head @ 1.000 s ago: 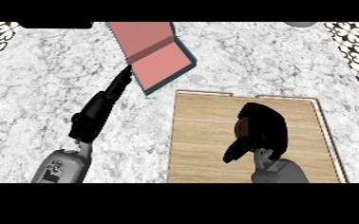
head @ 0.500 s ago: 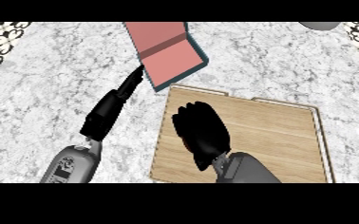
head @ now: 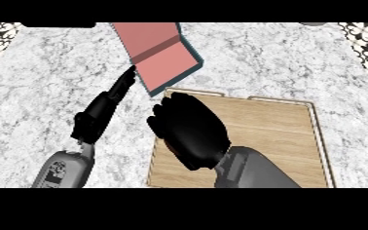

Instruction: Pick the cupcake from the tray and place it in the cardboard box

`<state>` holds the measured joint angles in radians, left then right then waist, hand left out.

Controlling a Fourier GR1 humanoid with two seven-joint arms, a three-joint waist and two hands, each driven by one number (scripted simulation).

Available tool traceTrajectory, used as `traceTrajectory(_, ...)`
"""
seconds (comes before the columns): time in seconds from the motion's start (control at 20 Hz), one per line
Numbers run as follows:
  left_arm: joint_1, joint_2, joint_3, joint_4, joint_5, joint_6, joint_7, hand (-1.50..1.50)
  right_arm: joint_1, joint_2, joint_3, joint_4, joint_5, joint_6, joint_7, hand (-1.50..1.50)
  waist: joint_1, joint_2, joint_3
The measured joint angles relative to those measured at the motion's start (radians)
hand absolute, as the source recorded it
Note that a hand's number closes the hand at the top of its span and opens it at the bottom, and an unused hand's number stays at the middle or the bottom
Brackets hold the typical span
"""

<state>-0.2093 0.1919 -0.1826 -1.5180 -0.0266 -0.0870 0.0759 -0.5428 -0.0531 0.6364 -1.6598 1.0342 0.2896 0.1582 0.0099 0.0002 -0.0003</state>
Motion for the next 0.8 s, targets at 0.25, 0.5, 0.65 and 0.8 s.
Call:
traceTrajectory(0.25, 0.023, -0.004, 0.007, -0.005, -0.008, -0.003, -0.017, 0.00, -0.030, 0.031, -0.058, -0.173, -0.093, 0.119, 0.028, 1.50, -0.007, -0.002, 0.000)
traceTrajectory(0.5, 0.014, -0.019, 0.008, -0.008, -0.026, 0.007, -0.007, 0.00, -0.059, 0.045, -0.138, -0.328, -0.201, 0.176, 0.131, 1.50, -0.011, -0.003, 0.000)
traceTrajectory(0.65, 0.014, -0.016, 0.021, 0.022, -0.031, -0.005, -0.041, 0.00, -0.116, 0.049, -0.188, -0.351, -0.278, 0.186, 0.220, 1.50, -0.009, -0.002, 0.000)
traceTrajectory(0.8, 0.017, -0.024, 0.019, 0.013, -0.038, -0.009, -0.038, 0.00, -0.186, 0.051, -0.257, -0.327, -0.323, 0.195, 0.273, 1.50, -0.007, -0.002, 0.000)
